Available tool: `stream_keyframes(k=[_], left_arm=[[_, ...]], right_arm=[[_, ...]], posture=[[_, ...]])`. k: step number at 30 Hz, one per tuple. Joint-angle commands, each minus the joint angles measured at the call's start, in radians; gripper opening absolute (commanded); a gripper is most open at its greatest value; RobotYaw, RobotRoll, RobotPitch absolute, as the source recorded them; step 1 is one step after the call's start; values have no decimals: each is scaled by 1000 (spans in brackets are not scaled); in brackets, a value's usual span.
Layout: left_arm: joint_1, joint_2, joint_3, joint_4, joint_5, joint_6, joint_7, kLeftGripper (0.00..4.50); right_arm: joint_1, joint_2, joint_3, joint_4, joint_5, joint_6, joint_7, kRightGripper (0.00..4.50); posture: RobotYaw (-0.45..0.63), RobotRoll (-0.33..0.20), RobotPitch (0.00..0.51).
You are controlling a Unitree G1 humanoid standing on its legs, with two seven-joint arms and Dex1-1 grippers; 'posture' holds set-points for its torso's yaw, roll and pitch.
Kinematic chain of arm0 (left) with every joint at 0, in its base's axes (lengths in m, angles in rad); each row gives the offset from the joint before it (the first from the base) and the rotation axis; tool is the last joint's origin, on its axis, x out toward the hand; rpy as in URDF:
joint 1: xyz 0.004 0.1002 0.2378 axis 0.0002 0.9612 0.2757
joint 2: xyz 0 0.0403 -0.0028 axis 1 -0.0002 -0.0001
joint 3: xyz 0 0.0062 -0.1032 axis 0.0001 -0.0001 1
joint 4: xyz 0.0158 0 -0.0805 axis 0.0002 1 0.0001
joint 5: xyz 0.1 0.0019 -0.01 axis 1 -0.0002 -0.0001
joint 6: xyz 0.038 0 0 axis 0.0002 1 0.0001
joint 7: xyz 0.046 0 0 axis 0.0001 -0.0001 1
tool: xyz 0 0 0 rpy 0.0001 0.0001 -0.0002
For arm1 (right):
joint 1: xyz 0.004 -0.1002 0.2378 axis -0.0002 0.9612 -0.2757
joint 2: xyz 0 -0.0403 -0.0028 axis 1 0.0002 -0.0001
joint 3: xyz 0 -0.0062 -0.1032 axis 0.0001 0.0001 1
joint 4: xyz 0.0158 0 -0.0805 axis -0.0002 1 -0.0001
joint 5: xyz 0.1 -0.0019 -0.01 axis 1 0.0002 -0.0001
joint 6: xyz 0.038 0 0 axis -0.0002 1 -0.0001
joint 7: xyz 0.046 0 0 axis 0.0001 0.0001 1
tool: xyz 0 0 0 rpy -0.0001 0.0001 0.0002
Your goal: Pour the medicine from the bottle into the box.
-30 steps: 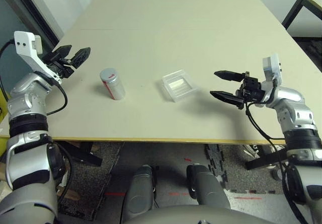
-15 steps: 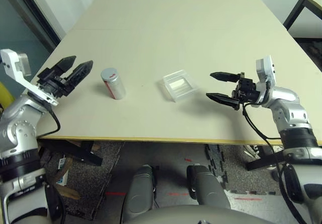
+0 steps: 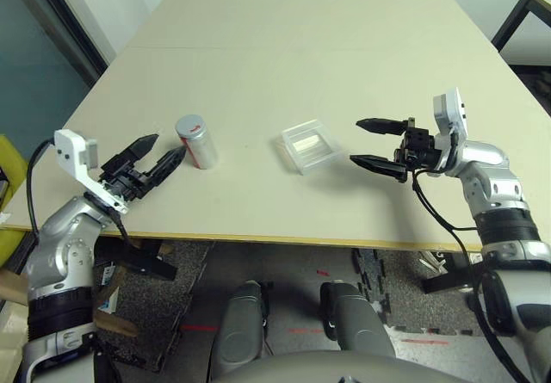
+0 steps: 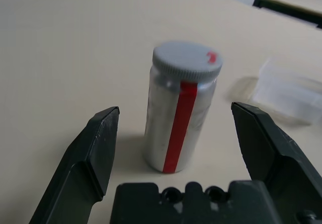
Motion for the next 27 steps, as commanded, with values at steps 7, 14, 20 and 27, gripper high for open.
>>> stream_keyframes(k=[7,14,20,27], left_arm=[[-16,-72,-63,54,98,-120,83,4460],[-50,-93,-95,113,141,-184,120,4460],[-101,-92,-113,180,159,-214,117,4460],[-160,-88,-126,255,173,-241,113,4460]], right_arm=[[18,-9,-3,-20,-2,-7,-13,4500],[32,-12,-5,-35,2,-6,-24,4500],[41,-13,-8,-45,5,-5,-32,4500],[52,-15,-11,-58,9,-3,-43,4500]], posture=[[-85,0,112],[-99,0,110],[-108,0,106],[-118,0,103]])
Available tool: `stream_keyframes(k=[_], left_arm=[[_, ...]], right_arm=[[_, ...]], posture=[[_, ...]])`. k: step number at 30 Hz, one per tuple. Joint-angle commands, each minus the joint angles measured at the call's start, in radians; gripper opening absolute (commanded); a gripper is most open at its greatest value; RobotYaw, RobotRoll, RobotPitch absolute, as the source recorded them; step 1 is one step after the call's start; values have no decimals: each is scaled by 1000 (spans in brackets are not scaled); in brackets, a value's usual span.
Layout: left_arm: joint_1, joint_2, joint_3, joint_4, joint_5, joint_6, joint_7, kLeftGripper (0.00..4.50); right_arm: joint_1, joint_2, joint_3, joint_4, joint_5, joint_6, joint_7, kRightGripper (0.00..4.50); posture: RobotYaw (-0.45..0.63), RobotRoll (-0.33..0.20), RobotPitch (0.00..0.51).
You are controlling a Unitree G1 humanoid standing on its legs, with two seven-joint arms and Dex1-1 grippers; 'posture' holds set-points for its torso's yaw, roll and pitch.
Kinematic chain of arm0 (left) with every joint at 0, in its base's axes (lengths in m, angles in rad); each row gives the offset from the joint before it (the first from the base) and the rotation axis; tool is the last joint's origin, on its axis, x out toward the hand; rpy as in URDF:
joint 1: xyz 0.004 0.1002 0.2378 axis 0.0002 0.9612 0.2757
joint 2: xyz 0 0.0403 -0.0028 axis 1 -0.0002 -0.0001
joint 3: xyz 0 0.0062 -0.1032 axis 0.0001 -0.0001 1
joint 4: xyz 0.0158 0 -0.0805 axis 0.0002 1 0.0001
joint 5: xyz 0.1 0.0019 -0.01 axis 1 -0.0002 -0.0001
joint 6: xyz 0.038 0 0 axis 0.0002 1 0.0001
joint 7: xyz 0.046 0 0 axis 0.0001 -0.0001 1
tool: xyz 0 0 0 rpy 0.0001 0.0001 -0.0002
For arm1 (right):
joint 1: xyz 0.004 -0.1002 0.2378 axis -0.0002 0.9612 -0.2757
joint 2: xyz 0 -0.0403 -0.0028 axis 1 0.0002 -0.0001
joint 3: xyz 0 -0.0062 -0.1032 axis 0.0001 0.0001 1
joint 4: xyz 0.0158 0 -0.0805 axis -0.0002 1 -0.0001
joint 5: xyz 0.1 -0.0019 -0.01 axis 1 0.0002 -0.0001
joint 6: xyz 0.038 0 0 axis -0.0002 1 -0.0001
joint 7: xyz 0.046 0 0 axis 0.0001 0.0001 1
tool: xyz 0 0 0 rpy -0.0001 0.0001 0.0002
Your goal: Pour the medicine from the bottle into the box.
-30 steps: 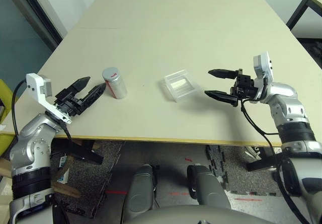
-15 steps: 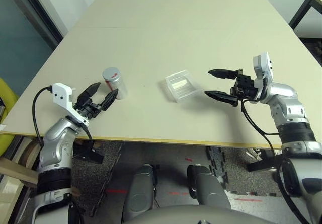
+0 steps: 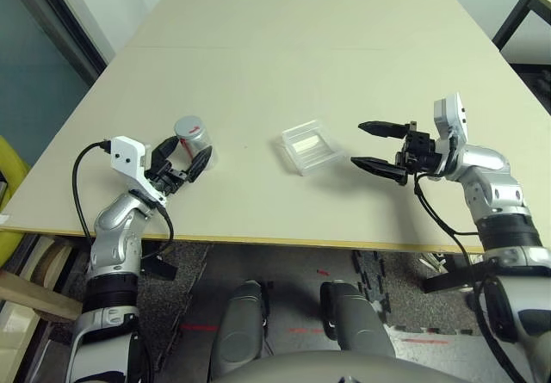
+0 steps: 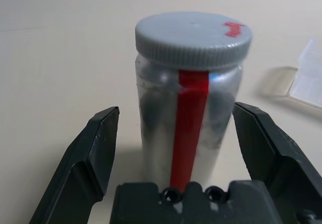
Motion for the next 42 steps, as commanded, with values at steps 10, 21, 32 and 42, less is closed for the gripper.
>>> stream_keyframes(k=[10,21,32,42], left_arm=[[-77,-2,-23,103,32,-37,-9,4460],[-119,-10,-43,146,37,-49,-4,4460],[-182,-13,-57,227,58,-74,-3,4460],[-207,-17,-54,267,67,-88,-6,4460]], right_arm=[[27,-10,-10,-35,11,-2,-15,4500],[35,-10,-9,-37,10,-4,-21,4500],[45,-13,-8,-46,12,-1,-21,4500],[56,-24,-11,-60,16,6,-26,4500]], posture=[[-127,0,106],[-129,0,107],[-131,0,109],[-140,0,108]])
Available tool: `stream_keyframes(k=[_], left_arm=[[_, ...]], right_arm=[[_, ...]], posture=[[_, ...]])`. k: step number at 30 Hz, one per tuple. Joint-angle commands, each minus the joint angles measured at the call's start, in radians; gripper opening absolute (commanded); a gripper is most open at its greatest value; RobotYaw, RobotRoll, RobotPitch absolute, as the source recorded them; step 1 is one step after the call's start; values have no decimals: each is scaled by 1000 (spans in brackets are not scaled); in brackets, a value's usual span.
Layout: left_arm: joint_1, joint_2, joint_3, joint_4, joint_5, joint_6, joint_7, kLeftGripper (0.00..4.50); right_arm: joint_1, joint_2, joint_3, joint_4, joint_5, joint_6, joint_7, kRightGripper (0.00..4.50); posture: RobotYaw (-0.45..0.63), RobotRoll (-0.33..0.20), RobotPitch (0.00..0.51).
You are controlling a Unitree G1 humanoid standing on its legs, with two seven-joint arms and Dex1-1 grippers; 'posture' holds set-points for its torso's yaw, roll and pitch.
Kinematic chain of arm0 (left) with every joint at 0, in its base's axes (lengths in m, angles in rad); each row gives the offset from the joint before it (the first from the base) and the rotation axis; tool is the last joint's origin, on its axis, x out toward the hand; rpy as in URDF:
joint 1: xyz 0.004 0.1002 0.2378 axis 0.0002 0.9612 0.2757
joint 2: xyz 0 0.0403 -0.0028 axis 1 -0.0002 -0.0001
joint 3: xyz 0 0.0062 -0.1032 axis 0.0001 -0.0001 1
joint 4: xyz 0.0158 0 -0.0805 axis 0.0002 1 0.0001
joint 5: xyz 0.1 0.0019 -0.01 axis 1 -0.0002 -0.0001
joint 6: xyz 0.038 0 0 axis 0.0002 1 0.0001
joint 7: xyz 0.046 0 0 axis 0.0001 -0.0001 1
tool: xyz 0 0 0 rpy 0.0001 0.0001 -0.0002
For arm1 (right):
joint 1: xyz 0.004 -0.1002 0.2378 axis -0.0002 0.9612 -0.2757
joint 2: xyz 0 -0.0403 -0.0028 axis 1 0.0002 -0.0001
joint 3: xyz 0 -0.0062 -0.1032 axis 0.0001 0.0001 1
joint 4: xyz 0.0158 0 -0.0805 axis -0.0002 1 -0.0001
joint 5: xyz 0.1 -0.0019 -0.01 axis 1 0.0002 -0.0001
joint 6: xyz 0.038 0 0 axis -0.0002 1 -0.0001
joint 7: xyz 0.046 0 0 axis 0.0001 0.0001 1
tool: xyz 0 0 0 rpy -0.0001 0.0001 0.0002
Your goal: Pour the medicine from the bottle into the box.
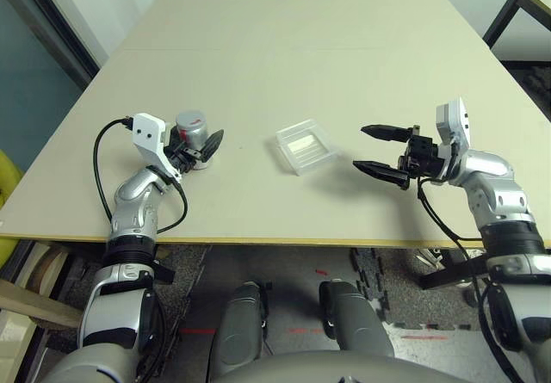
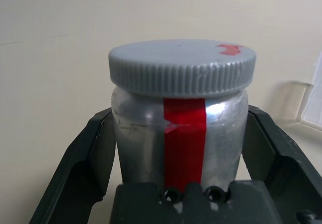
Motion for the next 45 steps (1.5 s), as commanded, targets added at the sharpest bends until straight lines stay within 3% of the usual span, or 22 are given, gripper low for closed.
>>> stream_keyframes(k=[1,3,6,7,15,22,28,40,45], left_arm=[[-16,-6,-7,27,12,-13,-1,4304],[-19,-7,-4,33,11,-19,2,3854],[-17,-8,-4,32,7,-22,-2,2709],[-17,-8,-3,30,6,-22,-3,2636],[-4,-9,-5,-34,-31,38,-39,2642],[-27,8,-42,-281,-237,462,-202,2642],[-80,39,-85,-353,-295,622,-319,2642],[-146,49,-140,-270,-231,554,-442,2642],[-147,43,-163,-223,-190,488,-470,2642]], right_arm=[[14,-5,-9,-14,10,4,-3,4500],[14,-7,-8,-13,9,4,-3,4500],[16,-8,-6,-16,10,4,-2,4500],[16,-7,-6,-15,10,4,-2,4500],[18,-2,0,-14,8,2,-2,4500],[8,7,3,-17,13,14,-7,4500],[-2,14,5,-8,12,16,-6,4500],[-28,13,-16,-20,45,74,-14,4500],[-53,1,-12,-58,90,182,2,4500]], posture=[[-140,0,108],[-140,0,108],[-135,0,108],[-135,0,108],[-131,0,108],[-128,0,101],[-126,0,88],[-143,0,79],[-146,0,76]])
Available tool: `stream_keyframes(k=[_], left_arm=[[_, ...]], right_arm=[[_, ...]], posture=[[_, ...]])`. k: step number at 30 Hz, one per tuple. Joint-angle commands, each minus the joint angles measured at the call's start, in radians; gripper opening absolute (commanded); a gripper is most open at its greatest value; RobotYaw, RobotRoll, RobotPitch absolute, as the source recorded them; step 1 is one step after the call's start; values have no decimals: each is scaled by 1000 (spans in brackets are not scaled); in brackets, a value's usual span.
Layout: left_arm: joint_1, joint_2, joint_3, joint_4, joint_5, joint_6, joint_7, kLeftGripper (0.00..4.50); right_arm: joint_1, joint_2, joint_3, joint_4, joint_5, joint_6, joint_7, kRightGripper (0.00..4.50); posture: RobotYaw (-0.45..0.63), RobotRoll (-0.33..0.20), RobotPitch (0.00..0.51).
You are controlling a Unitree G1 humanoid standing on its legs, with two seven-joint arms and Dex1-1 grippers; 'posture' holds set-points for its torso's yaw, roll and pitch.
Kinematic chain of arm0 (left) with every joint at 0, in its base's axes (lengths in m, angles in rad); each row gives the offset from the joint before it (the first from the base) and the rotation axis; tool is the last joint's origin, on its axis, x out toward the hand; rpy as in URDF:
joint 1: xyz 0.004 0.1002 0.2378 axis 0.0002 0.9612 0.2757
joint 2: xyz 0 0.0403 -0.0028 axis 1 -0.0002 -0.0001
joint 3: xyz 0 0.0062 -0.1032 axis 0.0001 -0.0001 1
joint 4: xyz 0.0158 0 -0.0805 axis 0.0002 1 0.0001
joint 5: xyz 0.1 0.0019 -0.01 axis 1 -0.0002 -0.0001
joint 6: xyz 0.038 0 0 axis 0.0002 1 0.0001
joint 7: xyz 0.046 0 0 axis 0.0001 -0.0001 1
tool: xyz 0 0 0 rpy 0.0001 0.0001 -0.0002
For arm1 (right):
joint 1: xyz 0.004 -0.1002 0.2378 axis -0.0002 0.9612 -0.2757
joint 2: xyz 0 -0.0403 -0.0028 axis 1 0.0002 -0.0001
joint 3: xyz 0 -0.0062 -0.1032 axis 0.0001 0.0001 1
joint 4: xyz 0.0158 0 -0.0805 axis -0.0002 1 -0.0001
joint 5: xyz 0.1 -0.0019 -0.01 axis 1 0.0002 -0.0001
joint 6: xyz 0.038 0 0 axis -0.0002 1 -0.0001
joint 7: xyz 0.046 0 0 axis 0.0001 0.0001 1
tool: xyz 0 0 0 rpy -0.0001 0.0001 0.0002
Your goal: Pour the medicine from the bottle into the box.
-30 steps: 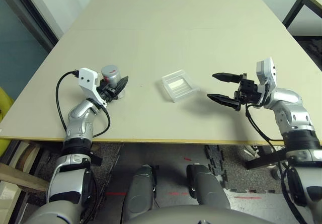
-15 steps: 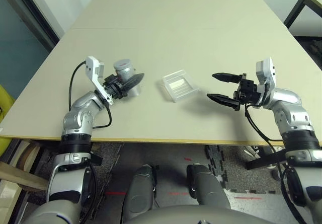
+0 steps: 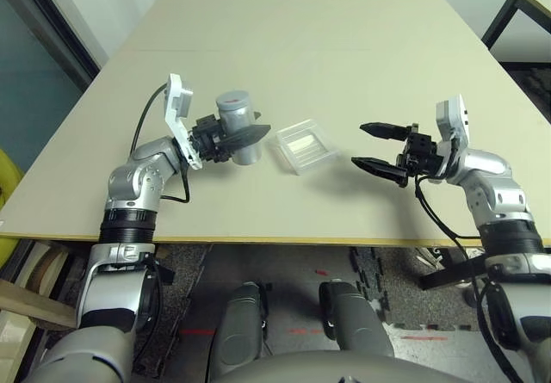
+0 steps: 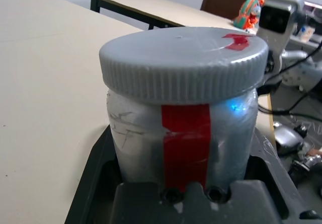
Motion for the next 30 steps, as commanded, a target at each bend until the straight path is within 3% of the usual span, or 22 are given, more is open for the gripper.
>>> stream_keyframes(k=[1,10,30], left_arm=[[-5,-2,-32,33,49,-63,-34,2642],[-30,-44,-99,58,115,-157,-71,2642],[-137,-112,-119,106,152,-208,-65,2642]], right_arm=[[-29,-17,-2,-57,44,92,15,4500],[-163,-3,58,-89,53,283,-1,4500],[-386,150,144,72,-46,262,-25,4500]], posture=[[-149,0,74],[-157,0,71],[-158,0,67]])
